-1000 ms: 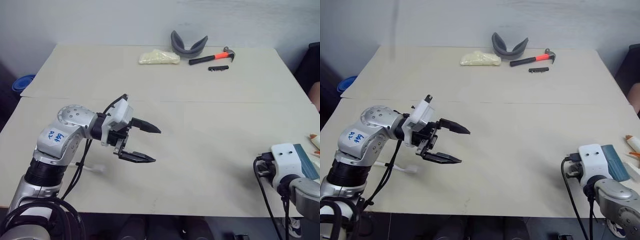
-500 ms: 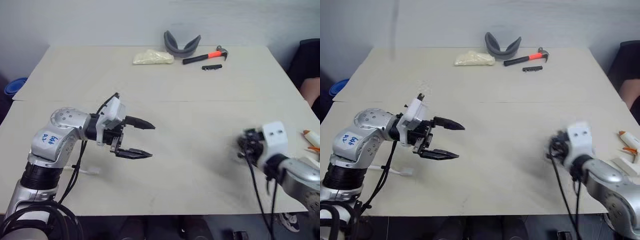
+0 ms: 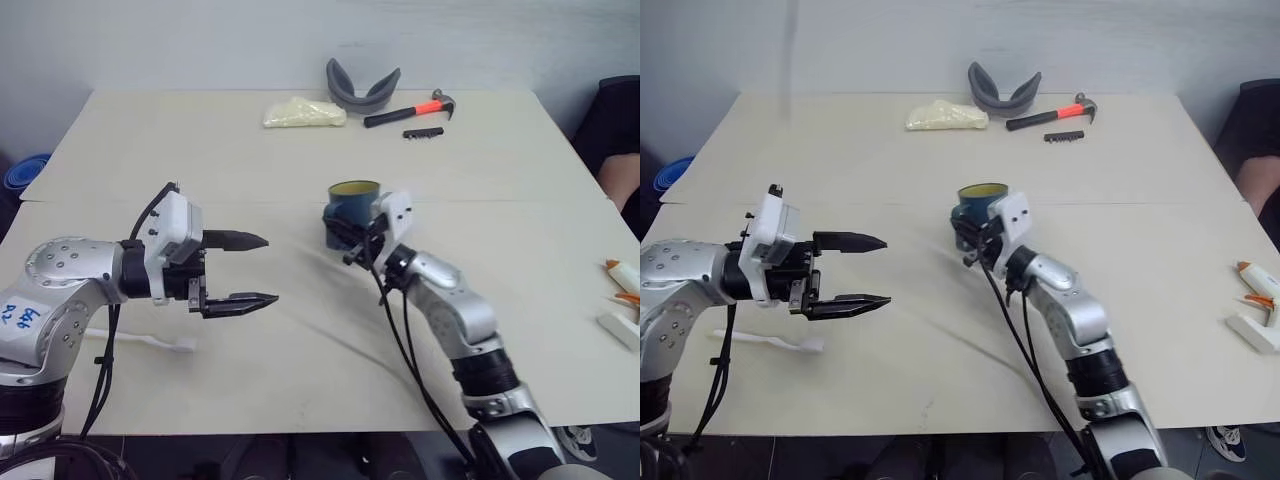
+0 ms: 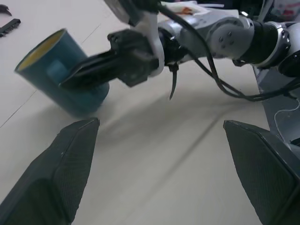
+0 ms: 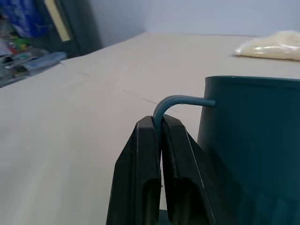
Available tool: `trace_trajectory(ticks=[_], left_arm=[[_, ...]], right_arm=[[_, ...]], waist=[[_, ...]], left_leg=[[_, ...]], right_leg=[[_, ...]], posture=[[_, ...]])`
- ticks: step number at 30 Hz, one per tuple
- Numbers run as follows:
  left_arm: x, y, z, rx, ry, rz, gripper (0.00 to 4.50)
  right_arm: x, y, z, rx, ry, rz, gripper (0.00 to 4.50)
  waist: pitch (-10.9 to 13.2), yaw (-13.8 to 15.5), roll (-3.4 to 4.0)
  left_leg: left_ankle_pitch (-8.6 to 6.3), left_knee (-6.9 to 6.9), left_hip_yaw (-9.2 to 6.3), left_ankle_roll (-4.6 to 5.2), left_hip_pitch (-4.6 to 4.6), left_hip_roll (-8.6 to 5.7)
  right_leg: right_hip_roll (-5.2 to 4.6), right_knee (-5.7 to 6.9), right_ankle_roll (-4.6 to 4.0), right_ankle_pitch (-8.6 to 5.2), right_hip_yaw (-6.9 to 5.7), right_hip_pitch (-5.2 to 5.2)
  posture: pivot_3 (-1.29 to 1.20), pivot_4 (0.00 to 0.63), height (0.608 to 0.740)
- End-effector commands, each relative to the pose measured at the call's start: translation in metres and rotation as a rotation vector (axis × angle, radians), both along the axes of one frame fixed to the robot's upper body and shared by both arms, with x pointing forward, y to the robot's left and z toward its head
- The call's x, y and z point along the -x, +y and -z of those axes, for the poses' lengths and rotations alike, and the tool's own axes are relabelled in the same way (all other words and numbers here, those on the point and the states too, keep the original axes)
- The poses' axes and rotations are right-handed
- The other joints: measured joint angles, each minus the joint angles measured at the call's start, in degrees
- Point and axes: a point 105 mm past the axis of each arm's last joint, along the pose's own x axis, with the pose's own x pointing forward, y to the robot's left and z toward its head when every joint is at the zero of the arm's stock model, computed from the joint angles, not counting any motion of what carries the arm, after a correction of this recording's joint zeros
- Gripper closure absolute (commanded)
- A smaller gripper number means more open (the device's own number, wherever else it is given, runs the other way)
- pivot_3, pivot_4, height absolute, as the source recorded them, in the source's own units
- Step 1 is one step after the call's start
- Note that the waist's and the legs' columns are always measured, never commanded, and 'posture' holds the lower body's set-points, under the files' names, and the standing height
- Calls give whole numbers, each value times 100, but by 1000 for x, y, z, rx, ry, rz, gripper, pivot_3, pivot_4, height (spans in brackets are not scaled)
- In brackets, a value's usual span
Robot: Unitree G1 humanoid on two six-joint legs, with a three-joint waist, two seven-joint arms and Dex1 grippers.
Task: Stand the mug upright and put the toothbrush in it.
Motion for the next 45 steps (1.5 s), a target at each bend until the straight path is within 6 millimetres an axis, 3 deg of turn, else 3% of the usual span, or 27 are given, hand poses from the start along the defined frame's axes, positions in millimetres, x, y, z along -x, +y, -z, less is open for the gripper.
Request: trace_trajectory(ticks=[1,3,6,15,18,20,25,26,28,34,37,45], left_arm=[[8,2,-7,-11,-36,-14,0],[9,4,-6,-12,-29,-26,0],[9,4,-4,-9,-23,-29,0],[0,3,0,-5,-14,-7,0],[3,10,3,-44,-2,2,0],[10,26,8,-115,13,-9,0],[32,101,27,-461,62,-68,0],[35,112,30,-515,69,-67,0],[41,137,34,-623,95,-72,0],[64,186,59,-925,155,10,0],[60,195,71,-981,124,23,0],[29,184,95,-939,55,23,0]], right_arm=[[6,-3,0,-25,-39,-27,4463],[9,-6,4,-32,-24,-30,4463],[18,-13,10,-4,-17,-47,3761],[35,-39,8,147,-52,14,696],[44,-49,5,228,-60,4,696],[55,-59,-1,288,-62,-33,696],[90,-83,-26,408,-45,-237,696],[95,-84,-30,408,-35,-273,310],[99,-84,-42,419,-43,-319,22],[103,-73,-61,414,-69,-414,22],[104,-69,-64,409,-76,-436,22],[116,-67,-65,425,-83,-485,22]], waist=[[0,-2,0],[0,1,0],[0,15,0],[1,16,1],[1,14,1],[3,0,4],[13,10,20],[13,24,20],[13,28,19],[14,26,21],[14,38,20],[13,57,18]], left_leg=[[0,1,0,0,0,-1],[-1,1,0,-1,4,0],[2,1,0,-6,4,2],[1,1,2,-7,4,2],[1,1,4,-7,3,0],[0,-1,6,-8,2,4],[-9,-9,25,-7,2,19],[-10,-9,24,-5,2,21],[-13,-9,20,0,15,28],[-22,-9,19,2,11,35],[-29,-9,19,5,-3,36],[-35,-2,26,13,-6,33]], right_leg=[[-1,0,0,0,0,1],[-1,0,0,0,0,3],[1,0,-3,-1,0,4],[2,0,-4,-3,1,2],[1,-1,-4,-3,1,2],[3,-3,-7,-4,1,-1],[7,-9,-18,-10,-2,-11],[8,-12,-19,-11,-7,-8],[10,-46,-23,-12,-16,13],[3,-54,-24,-10,-17,11],[1,-49,-22,-9,-31,8],[-9,-43,-17,-5,-76,10]], posture=[[0,150,740],[0,150,740],[0,150,740],[0,150,740],[0,150,740],[0,150,740],[0,150,740],[0,150,740],[0,150,740],[0,150,740],[0,150,740],[0,150,740]])
